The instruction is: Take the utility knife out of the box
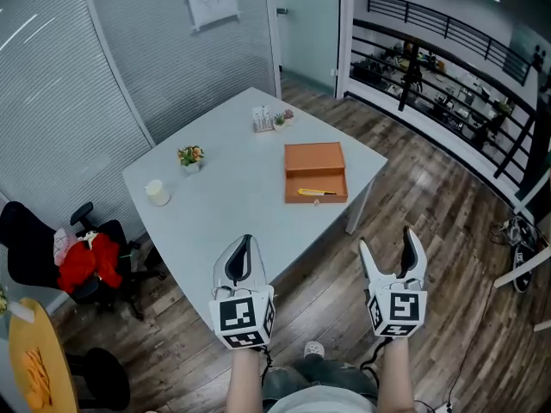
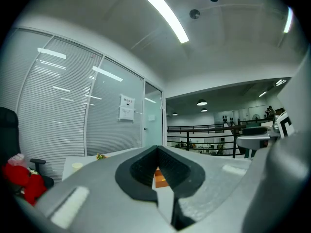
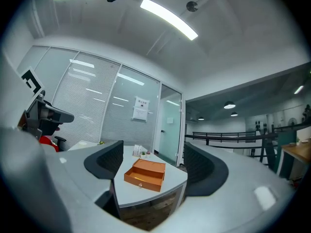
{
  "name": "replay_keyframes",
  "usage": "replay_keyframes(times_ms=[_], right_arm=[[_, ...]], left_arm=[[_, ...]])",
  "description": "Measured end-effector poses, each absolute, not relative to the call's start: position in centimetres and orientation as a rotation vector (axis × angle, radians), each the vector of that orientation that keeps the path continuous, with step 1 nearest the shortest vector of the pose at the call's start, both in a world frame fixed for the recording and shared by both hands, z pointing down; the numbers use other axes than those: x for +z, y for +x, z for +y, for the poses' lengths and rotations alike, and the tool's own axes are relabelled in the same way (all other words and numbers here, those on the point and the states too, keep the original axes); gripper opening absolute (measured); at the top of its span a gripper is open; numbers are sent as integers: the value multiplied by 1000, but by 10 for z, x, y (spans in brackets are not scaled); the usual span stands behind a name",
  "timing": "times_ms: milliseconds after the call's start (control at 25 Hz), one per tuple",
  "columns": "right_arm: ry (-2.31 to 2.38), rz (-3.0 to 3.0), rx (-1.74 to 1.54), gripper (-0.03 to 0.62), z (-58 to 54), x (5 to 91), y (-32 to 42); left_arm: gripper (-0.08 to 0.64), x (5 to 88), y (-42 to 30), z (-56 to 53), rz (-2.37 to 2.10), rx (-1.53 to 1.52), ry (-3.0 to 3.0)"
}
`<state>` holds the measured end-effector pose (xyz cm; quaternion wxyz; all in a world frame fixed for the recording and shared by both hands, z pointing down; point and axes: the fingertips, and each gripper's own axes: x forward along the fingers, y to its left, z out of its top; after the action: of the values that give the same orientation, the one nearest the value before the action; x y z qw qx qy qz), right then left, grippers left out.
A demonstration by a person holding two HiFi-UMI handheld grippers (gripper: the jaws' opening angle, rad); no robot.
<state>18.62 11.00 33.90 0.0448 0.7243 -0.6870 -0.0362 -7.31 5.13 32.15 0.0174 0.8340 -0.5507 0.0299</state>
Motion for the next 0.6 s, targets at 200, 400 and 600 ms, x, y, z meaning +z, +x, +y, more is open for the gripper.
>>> replay_keyframes(times_ms=[200, 400, 600], right_arm=[[2195, -2121, -80, 414, 87, 352, 199], [2179, -2137, -43, 411, 62, 359, 204], [2161, -2140, -17, 408, 35, 368, 208]], left_arm=[[0, 331, -58, 35, -1721, 118, 2581], [0, 337, -54, 13, -1728, 154, 2566], [0, 344, -49, -15, -1727, 175, 2550]])
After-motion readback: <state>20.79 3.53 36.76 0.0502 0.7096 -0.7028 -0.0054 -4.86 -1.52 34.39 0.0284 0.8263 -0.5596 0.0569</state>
